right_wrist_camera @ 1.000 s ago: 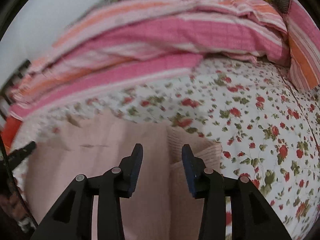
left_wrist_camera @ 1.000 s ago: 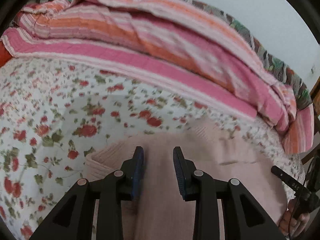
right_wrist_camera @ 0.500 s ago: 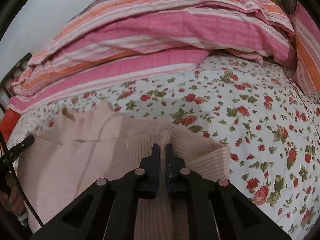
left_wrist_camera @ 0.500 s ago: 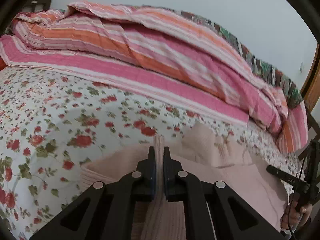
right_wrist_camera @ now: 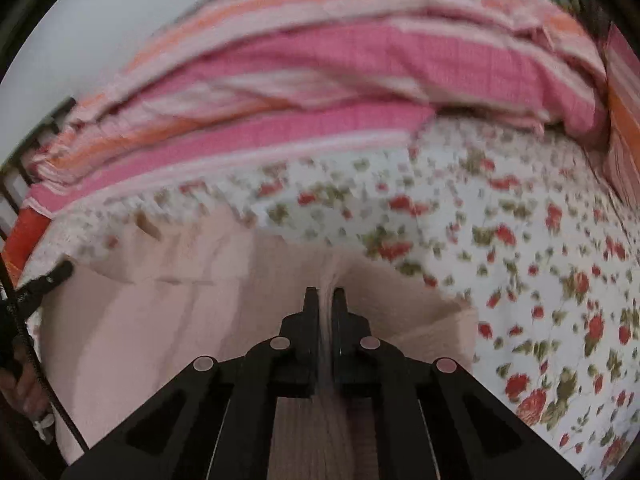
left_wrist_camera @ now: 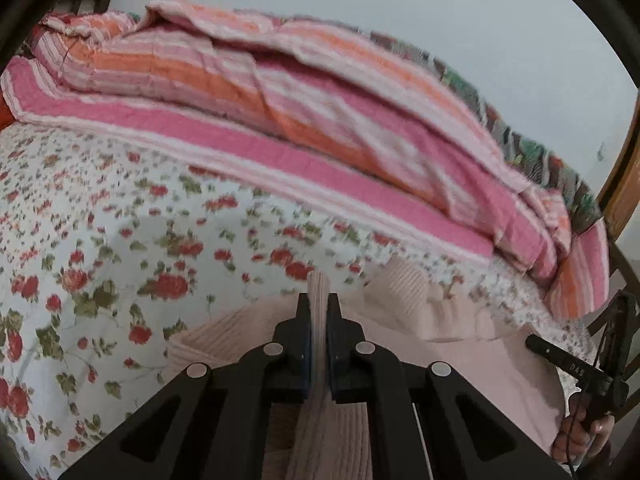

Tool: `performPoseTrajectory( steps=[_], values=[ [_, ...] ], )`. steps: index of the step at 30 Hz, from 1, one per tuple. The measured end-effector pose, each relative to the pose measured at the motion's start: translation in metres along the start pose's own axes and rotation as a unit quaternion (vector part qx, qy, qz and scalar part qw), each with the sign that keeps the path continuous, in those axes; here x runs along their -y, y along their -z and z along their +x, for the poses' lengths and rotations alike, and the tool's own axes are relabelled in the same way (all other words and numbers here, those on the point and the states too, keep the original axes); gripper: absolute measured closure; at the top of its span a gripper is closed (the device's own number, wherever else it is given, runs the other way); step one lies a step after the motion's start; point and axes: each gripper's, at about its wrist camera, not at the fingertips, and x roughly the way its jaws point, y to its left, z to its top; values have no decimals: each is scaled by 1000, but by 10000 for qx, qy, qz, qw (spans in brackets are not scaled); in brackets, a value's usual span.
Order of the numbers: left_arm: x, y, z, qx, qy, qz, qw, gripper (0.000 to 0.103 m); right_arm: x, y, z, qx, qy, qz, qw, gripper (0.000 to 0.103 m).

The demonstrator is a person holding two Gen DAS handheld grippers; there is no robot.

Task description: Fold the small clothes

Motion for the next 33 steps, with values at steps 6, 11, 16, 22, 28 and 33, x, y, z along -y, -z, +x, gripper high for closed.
performPoseTrajectory(
  steps=[6,11,16,22,28,33],
  values=[
    [2,-6,9,-76,-372,-22,9993,96,3,-7,3,132,195,120,9997,98],
    [0,1,32,-640,-822,25,9946,93,15,0,33,-426,360,387,9977,97],
    [-9,1,25,-634,-490,-208,9966,85,15,0,17,-252,421,427,9979,77],
    [-14,-4,13,-429,-340,-296,9981,71,-32,9,-21,129,518,-214,9983,64],
    [-29,-8,2,-296,-138,-541,9980,66,-106,42,-6,-264,-60,-639,9976,60],
    [-43,-8,-10,-265,85,-555,9981,66,-132,41,32,-680,451,-756,9938,60]
  ],
)
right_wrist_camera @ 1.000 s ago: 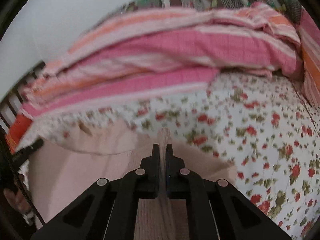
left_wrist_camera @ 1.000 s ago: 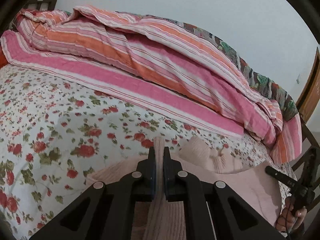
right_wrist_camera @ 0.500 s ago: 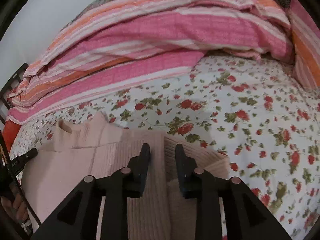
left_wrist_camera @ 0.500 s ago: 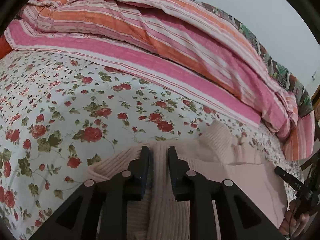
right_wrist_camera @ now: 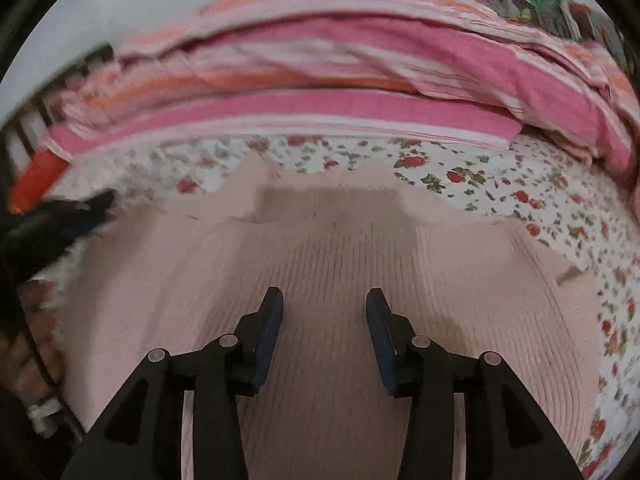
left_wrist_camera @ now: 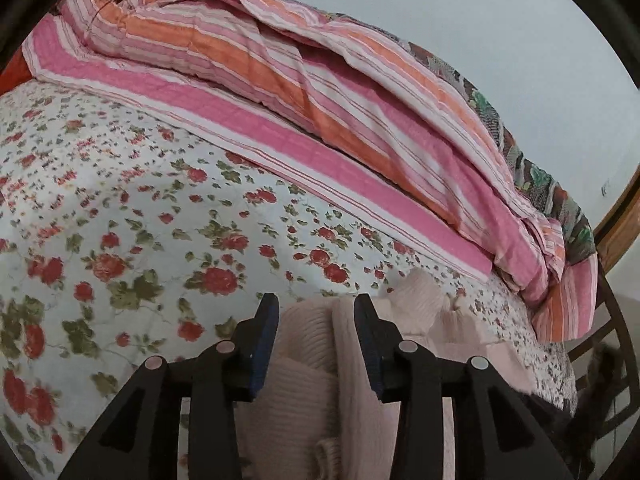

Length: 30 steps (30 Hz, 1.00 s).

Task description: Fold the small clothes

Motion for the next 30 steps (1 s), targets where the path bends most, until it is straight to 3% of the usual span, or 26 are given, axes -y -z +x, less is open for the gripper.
performPoseTrajectory(
  steps=[6,11,22,30],
  values=[
    [-9,0,-4,-23,-116,211,9997,65,10,-31,32,-422,-156,419,9981,61],
    [-12,1,-5,-67,6,157,9999,65,3,-31,30,-561,72,212,9982,62],
    [1,4,-15,49,167,223,9996,65,-13,40,-45,-273,45,-185,9994,62],
    [15,7,-32,124,327,427,9985,65,-21,93,-79,178,169,-355,9991,62]
  ],
)
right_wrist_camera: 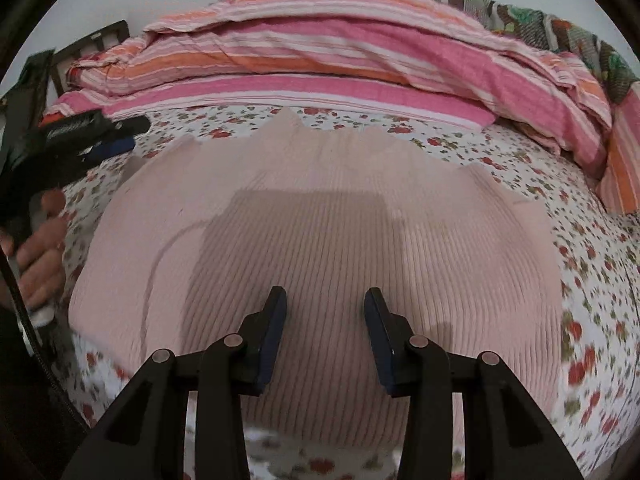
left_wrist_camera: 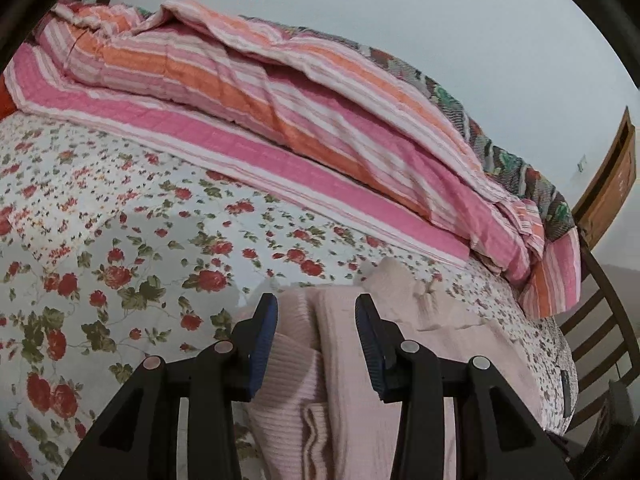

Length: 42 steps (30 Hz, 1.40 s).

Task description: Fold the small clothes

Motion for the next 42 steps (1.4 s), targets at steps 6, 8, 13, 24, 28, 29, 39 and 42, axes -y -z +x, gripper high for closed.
performPoseTrajectory(
  steps=[6,8,13,24,28,29,39,42],
  values=[
    [3,-3,-19,9,-112,-93,9999,63,-9,37,-7,8,131,-233,9996,62],
    [1,6,-27,-132,-83,-118,9998,63,-10,47,-13,65,110,-284,9995,62],
    [-2,44,-58,-282,-230,-52,9993,63,3,62,-27,10,-440,93,9990,62],
    [0,145,-85,-831,121,-417,9956,63,54,91,-56,198,-836,1041,9908,64],
    [1,152,-77,-691,121,-673,9953,60,80,99,-71,357,-771,1300,9879,64],
    [-2,152,-73,-686,190,-836,9940,59,86,102,-74,381,-772,1362,9869,64],
    [-10,168,-74,-510,463,-1705,9829,57,130,121,-86,490,-957,1904,9758,64],
    [-10,172,-75,-393,422,-1818,9816,57,131,123,-85,503,-996,1941,9746,64]
  ],
)
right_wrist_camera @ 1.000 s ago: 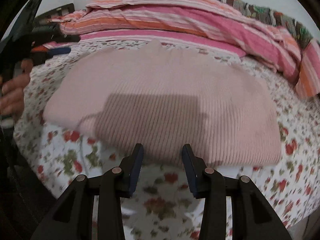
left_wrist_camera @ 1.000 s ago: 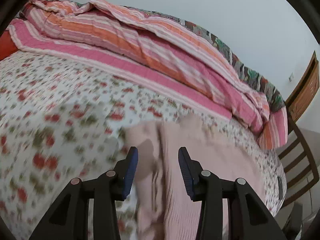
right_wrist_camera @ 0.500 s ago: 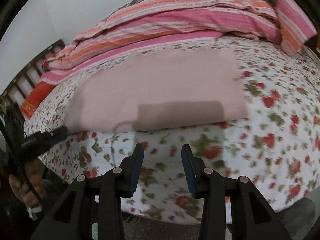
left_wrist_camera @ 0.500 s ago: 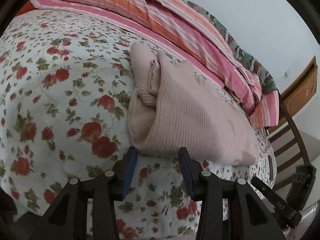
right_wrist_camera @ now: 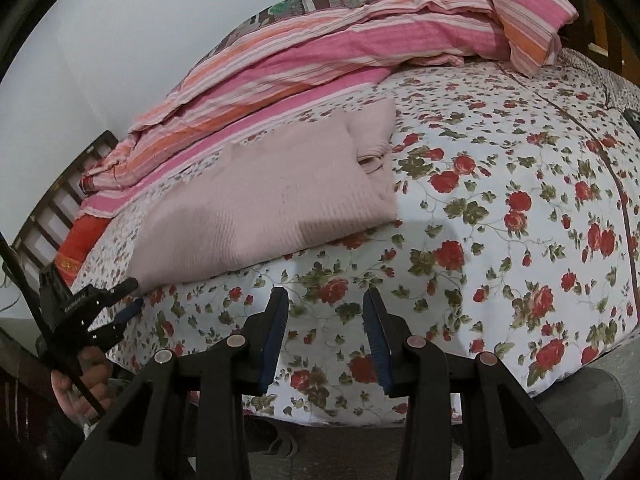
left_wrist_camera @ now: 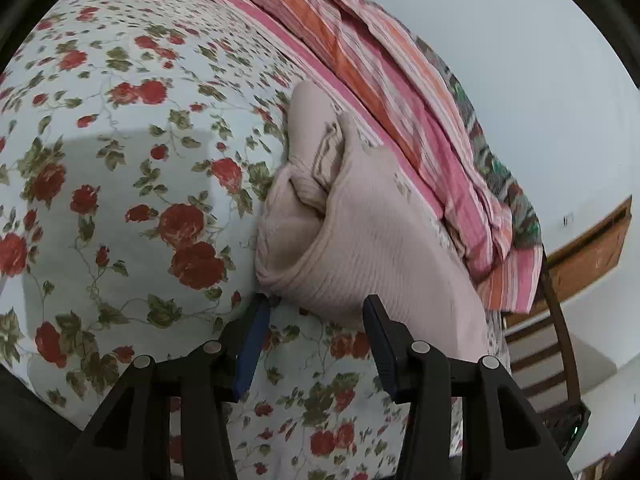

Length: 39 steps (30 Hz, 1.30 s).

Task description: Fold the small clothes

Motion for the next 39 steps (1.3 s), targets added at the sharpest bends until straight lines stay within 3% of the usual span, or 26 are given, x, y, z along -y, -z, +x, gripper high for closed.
performPoseTrajectory(
  steps=[5,18,21,23,25,30,33,36,39],
  values=[
    [7,-6,8,9,-40,56,10000,57,1,1,4,-39,6,6,10000,64],
    [29,-61,46,369,-318,277,9984,60,29,-11,7,-103,395,150,9991,64],
    [37,-68,48,354,-530,402,9972,67,39,-14,7,-68,397,276,9988,64],
    [43,-71,47,319,-639,529,9960,79,43,-16,7,-50,380,307,9988,64],
    [55,-73,44,396,-692,695,9944,82,47,-19,7,-32,351,311,9989,64],
    [104,-77,34,538,-748,1102,9896,83,62,-28,3,109,293,358,9989,64],
    [146,-75,38,561,-963,1447,9832,83,73,-35,-7,251,375,366,9983,64],
    [196,-62,50,566,-1222,1844,9736,83,84,-39,-23,445,601,325,9967,64],
    [235,-45,67,496,-1199,2118,9687,83,99,-40,-39,600,729,382,9948,64]
  ],
)
